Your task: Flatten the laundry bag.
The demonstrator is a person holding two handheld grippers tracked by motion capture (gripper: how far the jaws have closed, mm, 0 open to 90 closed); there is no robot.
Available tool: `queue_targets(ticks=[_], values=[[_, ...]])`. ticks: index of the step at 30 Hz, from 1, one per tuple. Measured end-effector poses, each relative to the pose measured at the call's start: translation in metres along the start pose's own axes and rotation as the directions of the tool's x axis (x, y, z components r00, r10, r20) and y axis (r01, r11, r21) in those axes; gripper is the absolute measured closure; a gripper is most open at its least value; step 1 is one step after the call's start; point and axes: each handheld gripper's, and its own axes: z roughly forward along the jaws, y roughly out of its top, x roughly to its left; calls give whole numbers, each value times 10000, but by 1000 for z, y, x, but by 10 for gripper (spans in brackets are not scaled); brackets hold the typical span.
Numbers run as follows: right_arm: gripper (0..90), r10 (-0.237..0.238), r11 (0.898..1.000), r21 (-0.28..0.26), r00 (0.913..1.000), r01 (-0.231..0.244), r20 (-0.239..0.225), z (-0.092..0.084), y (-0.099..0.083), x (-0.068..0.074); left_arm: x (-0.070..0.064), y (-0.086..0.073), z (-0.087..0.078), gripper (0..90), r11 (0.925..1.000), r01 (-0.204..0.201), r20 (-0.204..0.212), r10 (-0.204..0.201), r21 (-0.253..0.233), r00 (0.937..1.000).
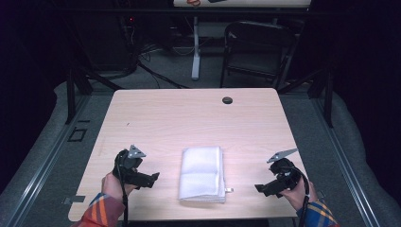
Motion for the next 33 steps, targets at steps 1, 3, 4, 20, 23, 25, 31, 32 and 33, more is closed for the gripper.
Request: queue_targets(ticks=[1,3,4,20,23,25,31,32,33], values=[[0,6,10000,7,10000,-6,4,0,0,0,0,0,0,1,10000,0,0,0,0,10000],[0,0,10000,4,10000,0,-40,0,0,0,0,0,1,2,10000,17,97,-18,45,10000],[0,0,10000,4,10000,0,-40,0,0,0,0,0,1,2,10000,17,97,-18,45,10000],[14,-173,9997,155,9997,175,-157,3,7,6,-27,14,4,2,9929,-1116,1287,1159,-403,9849],[15,-175,9996,228,9996,180,-209,4,7,7,-34,18,8,2,9900,-1364,1422,1403,-365,9798],[16,-268,9992,284,9994,274,-228,6,8,7,-46,24,11,6,9837,-1724,1574,1784,-511,9713],[18,-209,9992,331,9989,223,-417,8,9,8,-66,28,20,40,9726,-2263,1880,2324,-535,9543],[19,-276,9987,421,9988,292,-394,7,9,7,-69,28,22,43,9696,-2402,1940,2446,-463,9500],[21,-237,9990,364,9992,249,-335,8,10,9,-73,28,26,49,9668,-2531,2132,2547,-354,9432]])
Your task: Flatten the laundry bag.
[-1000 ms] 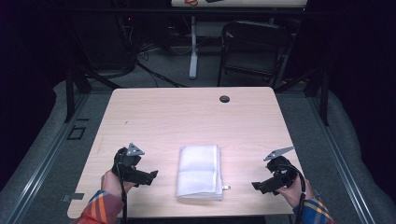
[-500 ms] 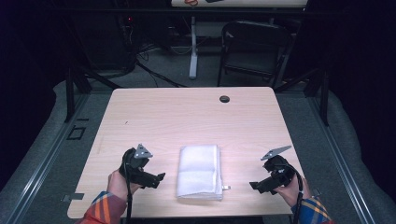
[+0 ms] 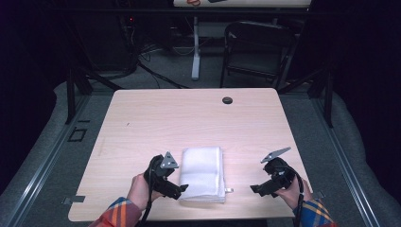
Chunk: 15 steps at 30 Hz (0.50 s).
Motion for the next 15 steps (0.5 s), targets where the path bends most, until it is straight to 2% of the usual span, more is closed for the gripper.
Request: queue_targets(ticks=[6,7,15], values=[[27,-109,9997,196,9999,109,-29,3,4,3,-7,2,6,67,9997,-253,30,253,49,9997],[28,-166,9997,186,9999,167,-17,5,6,3,-9,4,8,76,9994,-317,178,315,101,9993],[53,-221,9992,343,9995,228,-208,8,10,3,-22,10,26,105,9962,-785,509,766,364,9958]])
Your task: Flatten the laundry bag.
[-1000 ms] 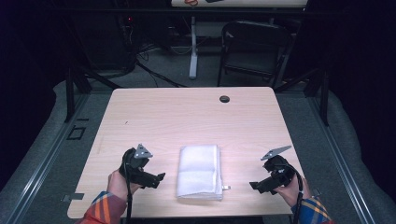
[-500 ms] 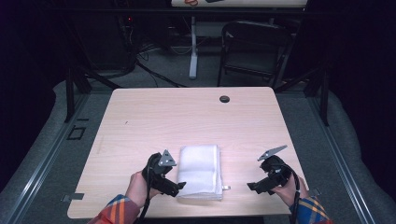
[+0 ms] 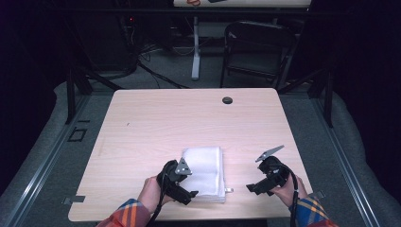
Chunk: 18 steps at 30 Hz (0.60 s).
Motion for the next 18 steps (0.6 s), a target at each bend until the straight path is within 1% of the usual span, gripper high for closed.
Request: queue_targets(ticks=[2,3,4,5,6,7,8,11,12,13,15,16,17,18], values=[[53,28,10000,12,10000,-28,50,1,-1,0,-1,1,1,119,10000,-81,-24,81,-10,10000],[54,-43,9999,130,10000,42,48,1,-1,0,-2,3,4,126,9999,-140,92,139,21,9999],[54,-39,10000,85,10000,38,52,1,-1,1,-3,4,6,132,9997,-221,126,221,64,9997],[54,-22,10000,26,10000,22,-33,1,-1,2,-3,4,6,134,9997,-221,126,221,64,9997],[54,-22,10000,26,10000,22,-33,1,-1,2,-4,4,7,134,9995,-279,179,277,120,9995],[56,-113,9999,93,9999,112,94,1,0,3,-6,6,10,143,9991,-389,210,385,171,9990],[58,-109,9999,89,9999,109,31,2,1,4,-7,7,11,148,9985,-488,334,479,246,9983],[77,-136,9998,171,9998,138,-110,4,1,7,-11,8,18,163,9972,-635,499,615,390,9969],[78,-278,9992,289,9996,279,-49,4,2,7,-12,9,20,171,9966,-693,536,669,439,9963],[79,-251,9993,279,9996,254,-116,5,2,8,-14,10,22,178,9957,-778,568,748,512,9956],[81,-296,9989,350,9995,298,-57,6,2,9,-17,11,26,194,9936,-940,588,903,633,9942],[83,-203,9996,218,9998,205,-75,7,1,9,-18,12,28,199,9923,-1033,596,993,679,9933],[84,-298,9989,348,9994,304,-189,7,2,9,-19,12,30,205,9911,-1108,598,1065,740,9925],[85,-63,10000,59,9997,64,-228,9,1,11,-20,13,32,212,9903,-1160,572,1118,771,9921]])
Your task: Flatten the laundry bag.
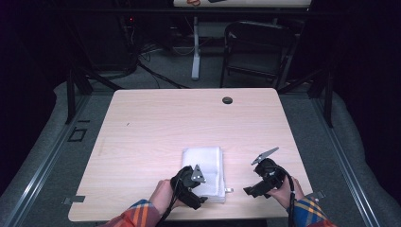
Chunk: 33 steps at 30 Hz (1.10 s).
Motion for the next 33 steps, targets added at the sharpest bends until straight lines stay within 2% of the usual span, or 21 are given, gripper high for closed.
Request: queue_targets(ticks=[3,7,10,16,18,20,21,22,25,26,28,32,33], values=[[92,-263,9991,326,9996,261,60,-1,1,-1,-1,1,6,249,9994,-173,-133,177,295,9998],[115,-348,9986,390,9994,349,-34,0,2,1,-3,1,13,300,9973,-320,-390,346,668,9986],[121,-468,9977,490,9989,468,-13,1,3,2,-3,0,16,344,9965,-341,-409,373,767,9985],[134,-552,9972,505,9984,557,-118,4,4,6,0,-1,15,448,9971,-302,-492,336,693,9982],[140,-602,9964,582,9981,608,-133,5,5,7,0,-2,15,477,9967,-418,-530,455,694,9976],[146,-705,9951,688,9975,705,-21,6,5,8,0,-2,14,532,9967,-464,-380,490,661,9981],[149,-487,9978,449,9988,491,-112,9,5,10,0,-2,14,536,9968,-471,-405,498,652,9979],[154,-750,9946,715,9972,753,-76,8,6,9,1,-2,14,550,9969,-475,-411,502,632,9979],[173,-827,9933,806,9966,824,-1,9,7,11,2,-3,13,602,9971,-464,-287,482,608,9984],[178,-758,9949,668,9971,762,-86,10,6,12,2,-3,14,612,9970,-474,-302,493,615,9983],[194,-894,9929,786,9960,888,39,9,7,13,2,-2,14,623,9970,-490,-349,512,601,9981],[274,-1008,9924,714,9949,1001,59,9,8,16,3,-4,13,672,9986,-278,-269,290,449,9992],[290,-843,9951,504,9964,846,-76,10,7,18,4,-5,13,680,9991,-133,-224,142,405,9996]])
